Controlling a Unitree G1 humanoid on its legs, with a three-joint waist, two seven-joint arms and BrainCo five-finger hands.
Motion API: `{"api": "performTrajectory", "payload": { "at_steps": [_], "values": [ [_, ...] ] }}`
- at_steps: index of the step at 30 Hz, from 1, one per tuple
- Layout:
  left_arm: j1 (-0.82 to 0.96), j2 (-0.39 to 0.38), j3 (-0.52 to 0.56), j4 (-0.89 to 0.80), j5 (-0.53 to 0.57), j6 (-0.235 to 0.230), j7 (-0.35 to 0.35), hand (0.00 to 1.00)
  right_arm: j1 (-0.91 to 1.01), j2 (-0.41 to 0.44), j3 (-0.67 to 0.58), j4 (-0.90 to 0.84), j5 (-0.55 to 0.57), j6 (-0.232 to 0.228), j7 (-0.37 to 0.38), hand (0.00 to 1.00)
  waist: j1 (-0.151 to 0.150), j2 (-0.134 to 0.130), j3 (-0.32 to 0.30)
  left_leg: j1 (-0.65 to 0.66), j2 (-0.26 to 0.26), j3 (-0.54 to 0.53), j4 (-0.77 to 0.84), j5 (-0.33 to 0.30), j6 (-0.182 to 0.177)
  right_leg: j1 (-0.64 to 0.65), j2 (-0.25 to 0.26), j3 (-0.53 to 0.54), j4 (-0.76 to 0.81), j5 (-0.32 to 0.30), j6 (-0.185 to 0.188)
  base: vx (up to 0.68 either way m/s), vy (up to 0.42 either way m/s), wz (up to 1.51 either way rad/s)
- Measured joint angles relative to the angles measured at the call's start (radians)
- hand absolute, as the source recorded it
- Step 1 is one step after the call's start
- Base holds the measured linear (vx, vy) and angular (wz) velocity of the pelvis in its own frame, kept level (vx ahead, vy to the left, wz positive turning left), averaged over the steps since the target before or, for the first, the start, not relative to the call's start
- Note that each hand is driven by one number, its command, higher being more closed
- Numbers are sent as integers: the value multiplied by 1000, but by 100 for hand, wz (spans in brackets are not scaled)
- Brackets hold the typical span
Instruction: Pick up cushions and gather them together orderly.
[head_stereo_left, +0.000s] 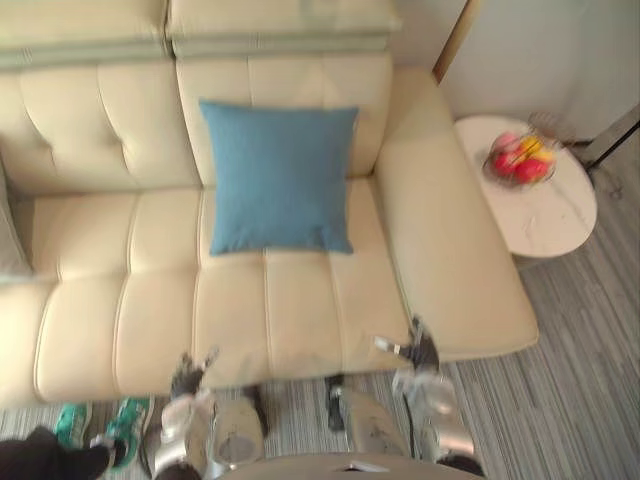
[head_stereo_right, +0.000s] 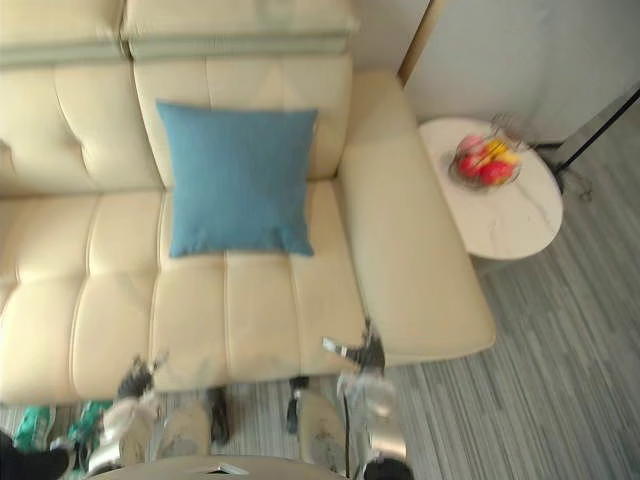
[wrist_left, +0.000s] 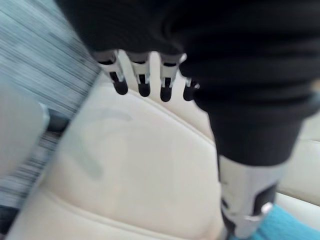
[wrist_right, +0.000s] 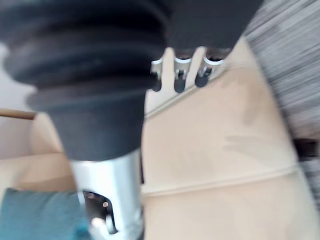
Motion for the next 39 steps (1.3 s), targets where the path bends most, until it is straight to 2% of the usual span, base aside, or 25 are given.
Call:
{"api": "performTrajectory", "payload": {
  "at_steps": [4, 7, 12, 14, 15, 16, 17, 18, 19, 20, 21, 22, 23, 24, 26, 29, 31, 32, 33, 35, 37, 39],
  "values": [
    [2, 0, 41, 90, 65, 9, -10, 0, 15, 4, -97, 172, -48, 24, 12, 0, 2, 26, -66, 93, -5, 29, -73, 9, -13, 77, 8, 20, -64, 15, 8, 134, 31, -19],
    [-2, -16, 53, 125, 107, 17, -18, 0, 17, -11, -136, 220, -59, 36, 12, 0, -3, 39, -84, 140, -11, 41, -112, 12, -16, 126, 10, 26, -101, 23, 14, 64, 33, -10],
    [-1, -12, 58, 131, 140, 19, -18, 0, 3, -11, -154, 262, -97, 47, 12, 0, 19, 25, -86, 171, -15, 90, -134, 13, -17, 133, 21, 76, -129, 46, 17, 3, 13, -30],
    [-9, 3, 57, 129, 139, 19, -17, 0, -19, -6, -142, 272, -97, 53, 12, 0, 23, 7, -80, 136, -13, 109, -103, 10, -13, 86, 22, 91, -104, 64, 38, -70, 6, -32],
    [-26, 4, 61, 126, 138, 19, -17, 0, -34, 1, -132, 272, -97, 52, 11, 0, 23, 4, -77, 97, 5, 109, -64, 12, -5, 41, 29, 90, -87, 97, 61, -127, -13, -27],
    [-47, -2, 74, 125, 136, 15, -16, 0, -71, 3, -132, 269, -97, 53, 12, 0, 36, 16, -59, 53, 42, 124, -47, 19, 12, -28, 37, 64, 86, 20, 55, -140, -6, -18],
    [-51, 1, 70, 126, 136, 16, -16, 0, -75, 5, -132, 266, -98, 53, 12, 0, 34, 11, -55, 59, 45, 118, -44, 20, 12, -63, 21, 43, 246, -63, 34, -85, -22, 12],
    [-48, 5, 57, 123, 130, 16, -16, 0, -70, 9, -131, 267, -98, 52, 12, 0, 35, 1, -44, 72, 40, 102, -36, 28, 13, -64, -22, 23, 447, -145, 43, -25, -68, 56],
    [-36, 11, 54, 100, 125, 16, -14, 0, -55, 19, -128, 272, -98, 52, 12, 0, 37, -16, -54, 67, 40, 72, -3, 28, 13, -19, -80, 22, 595, -179, 73, -2, -116, 65],
    [-25, 15, 54, 85, 121, 16, -12, 0, -51, 23, -118, 275, -98, 52, 12, 0, 39, -28, -61, 62, 39, 61, 8, 28, 13, 8, -100, 27, 621, -185, 83, -48, -204, 62],
    [-7, 24, 51, 74, 117, 14, -9, 0, -47, 33, -107, 292, -98, 51, 13, 0, 45, -47, -73, 46, 38, 43, 31, 29, 10, 58, -131, 44, 620, -190, 109, -47, -205, 36],
    [-7, 28, 50, 73, 109, 15, -4, 0, -57, 41, -107, 296, -98, 52, 12, 0, 49, -55, -75, 30, 39, 32, 50, 30, 9, 82, -141, 57, 593, -206, 135, -99, -293, 32],
    [-12, 28, 50, 72, 97, 17, 9, 0, -78, 46, -108, 296, -98, 52, 12, 0, 51, -55, -77, -3, 51, 10, 77, 48, -3, 110, -119, 52, 522, -247, 155, -158, -282, 2],
    [-12, 17, 38, 68, 78, 17, 19, 0, -94, 41, -107, 295, -98, 52, 10, 0, 65, -30, -74, -12, 67, 8, 68, 78, -4, 134, -92, 50, 452, -257, 142, -187, -261, -11],
    [-4, 2, 8, 66, 50, 16, 34, 0, -107, 20, -81, 298, -98, 52, 8, 0, 72, 0, -74, -24, 76, 5, 18, 139, -16, 179, -65, 46, 317, -281, 100, -218, -228, -18],
    [-9, 1, -55, 66, 31, 16, 49, 0, -129, -6, -72, 302, -96, 52, 3, 0, 55, 53, -28, -46, 98, -36, -19, 181, -63, 210, -30, 4, 224, -307, 71, -278, -229, 17],
    [-4, 8, -86, 68, 31, 16, 50, 0, -140, -13, -73, 333, -96, 54, -12, 0, 34, 54, -17, -29, 100, -64, -85, 257, -80, 213, -16, -18, 220, -308, 62, -326, -180, 36],
    [-3, 29, -104, 67, 34, 15, 50, 0, -130, -13, -77, 337, -96, 54, -19, 0, 29, 38, -14, 1, 79, -85, -183, 341, -86, 213, -36, -42, 203, -302, 42, -320, -166, 40],
    [-10, 31, -102, 67, 44, 15, 49, 0, -125, -12, -92, 339, -94, 53, -20, 0, 21, 23, -4, -6, 73, -100, -168, 329, -71, 200, -48, -66, 199, -294, 14, -236, -107, 29],
    [-6, 31, -92, 66, 47, 15, 49, 0, -111, -23, -125, 338, -82, 54, -30, 0, 17, 14, -5, 3, 36, -101, -42, 213, -41, 175, -77, -58, 197, -264, 16, -213, 9, 7],
    [6, 22, -75, 69, 63, 15, 49, 0, -93, -24, -133, 341, -77, 55, -29, 0, 16, 16, -6, 48, 15, -101, 46, 108, -49, 173, -91, -41, 145, -213, 27, -232, 125, -13],
    [14, 9, -38, 87, 64, 16, 49, 0, -91, -21, -144, 343, -77, 57, -28, 0, 15, 23, -11, 123, 9, -101, 62, -2, -52, 162, -86, -2, 77, -149, 43, -260, 250, -48]
  ]
}}
